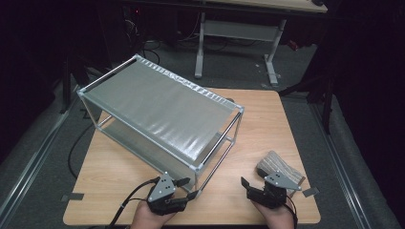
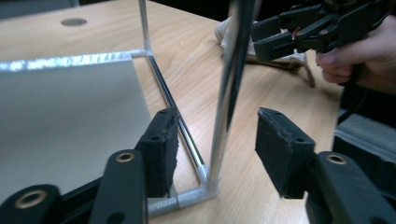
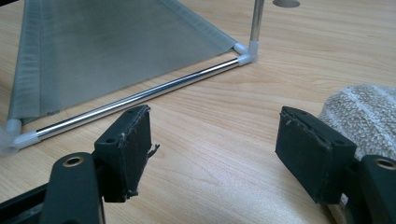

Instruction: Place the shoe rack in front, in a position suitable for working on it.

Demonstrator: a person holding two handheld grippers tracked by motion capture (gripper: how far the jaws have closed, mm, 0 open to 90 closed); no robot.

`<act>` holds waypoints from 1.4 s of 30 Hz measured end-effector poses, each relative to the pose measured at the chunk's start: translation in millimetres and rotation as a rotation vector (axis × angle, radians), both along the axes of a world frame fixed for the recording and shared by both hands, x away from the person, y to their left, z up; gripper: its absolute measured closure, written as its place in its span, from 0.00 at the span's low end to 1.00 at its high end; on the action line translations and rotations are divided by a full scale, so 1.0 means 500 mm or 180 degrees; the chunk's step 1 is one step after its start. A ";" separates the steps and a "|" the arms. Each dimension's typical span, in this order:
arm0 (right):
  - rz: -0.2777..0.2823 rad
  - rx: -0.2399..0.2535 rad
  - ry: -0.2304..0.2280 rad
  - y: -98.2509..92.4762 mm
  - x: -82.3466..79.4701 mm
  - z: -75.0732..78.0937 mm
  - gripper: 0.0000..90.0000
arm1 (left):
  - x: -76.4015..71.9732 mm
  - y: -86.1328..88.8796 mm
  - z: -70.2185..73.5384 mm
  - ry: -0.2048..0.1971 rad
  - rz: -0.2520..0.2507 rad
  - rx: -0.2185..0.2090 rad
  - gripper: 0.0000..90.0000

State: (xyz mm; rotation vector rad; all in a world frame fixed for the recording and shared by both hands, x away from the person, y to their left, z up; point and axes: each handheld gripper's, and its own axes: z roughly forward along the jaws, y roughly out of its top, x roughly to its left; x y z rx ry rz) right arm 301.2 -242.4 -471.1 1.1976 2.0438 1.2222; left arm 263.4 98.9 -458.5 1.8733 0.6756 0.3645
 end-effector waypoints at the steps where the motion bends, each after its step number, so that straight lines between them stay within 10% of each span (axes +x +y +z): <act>1: 0.0004 0.0000 -0.0007 0.001 -0.002 0.001 0.31 | -0.002 -0.006 -0.001 -0.0042 0.0037 0.0005 0.61; 11: 0.0142 0.0002 0.0030 0.014 -0.007 0.001 0.43 | -0.003 -0.031 0.000 -0.0142 0.0161 -0.0061 0.89; 35: 0.0153 0.0077 0.0108 0.003 -0.001 -0.007 0.47 | 0.116 -0.191 0.000 -0.0129 0.0229 -0.0107 0.89; 42: 0.0135 0.0091 0.0091 0.001 -0.002 -0.007 0.46 | 0.112 -0.161 -0.005 -0.0070 0.0200 -0.0080 0.74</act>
